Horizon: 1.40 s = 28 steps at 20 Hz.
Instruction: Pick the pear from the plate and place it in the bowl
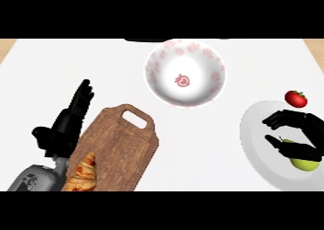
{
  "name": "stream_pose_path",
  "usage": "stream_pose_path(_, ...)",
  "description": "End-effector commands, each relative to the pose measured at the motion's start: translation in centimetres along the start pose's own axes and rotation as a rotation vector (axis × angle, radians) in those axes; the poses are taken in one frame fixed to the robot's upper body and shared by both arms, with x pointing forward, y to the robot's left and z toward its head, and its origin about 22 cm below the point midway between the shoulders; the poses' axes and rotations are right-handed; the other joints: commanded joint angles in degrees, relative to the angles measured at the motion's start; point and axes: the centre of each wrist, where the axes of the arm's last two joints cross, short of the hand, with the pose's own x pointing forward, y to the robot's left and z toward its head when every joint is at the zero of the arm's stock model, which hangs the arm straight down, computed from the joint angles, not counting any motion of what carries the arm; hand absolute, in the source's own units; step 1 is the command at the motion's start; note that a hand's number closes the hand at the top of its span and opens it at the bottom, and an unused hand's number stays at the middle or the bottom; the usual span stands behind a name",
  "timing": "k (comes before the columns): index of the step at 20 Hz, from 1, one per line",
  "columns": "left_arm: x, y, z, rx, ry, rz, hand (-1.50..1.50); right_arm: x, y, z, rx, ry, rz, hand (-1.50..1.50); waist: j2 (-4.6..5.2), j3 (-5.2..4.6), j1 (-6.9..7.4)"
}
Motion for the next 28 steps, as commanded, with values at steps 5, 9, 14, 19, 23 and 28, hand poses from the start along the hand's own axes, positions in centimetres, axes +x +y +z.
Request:
stream_pose_path(5, -0.2, 0.0, 0.4, 0.020, 0.036, 0.035, 0.00, -0.2, -3.0, 5.6, -0.092, -0.177, -0.177, -1.50, -0.06, 0.22, -0.73)
stream_pose_path(9, 0.9, -1.0, 0.2, -0.001, 0.029, 0.024, 0.00, 2.9, -5.3, 5.2, -0.152, -0.194, -0.086, -1.50, 0.03, 0.22, 0.01)
stream_pose_path(14, 1.7, -1.0, -0.7, -0.013, 0.019, 0.039, 0.00, 9.1, -9.7, 5.8, -0.159, -0.039, 0.112, -1.50, 0.07, 0.17, 0.61)
stream_pose_path(19, -0.2, -2.1, -0.3, -0.016, 0.020, 0.039, 0.00, 10.6, -8.6, 2.2, -0.068, 0.097, 0.114, -1.50, 0.29, 0.17, 1.43)
stream_pose_path(23, -0.3, -2.1, -0.1, -0.010, 0.024, 0.040, 0.00, 10.6, -9.5, 2.0, 0.027, 0.243, 0.157, -1.50, 0.25, 0.19, 1.20)
stream_pose_path(28, -0.7, -1.0, -0.2, -0.023, 0.028, 0.036, 0.00, 8.5, -7.2, -0.7, 0.141, 0.365, 0.208, -1.50, 0.32, 0.21, 1.36)
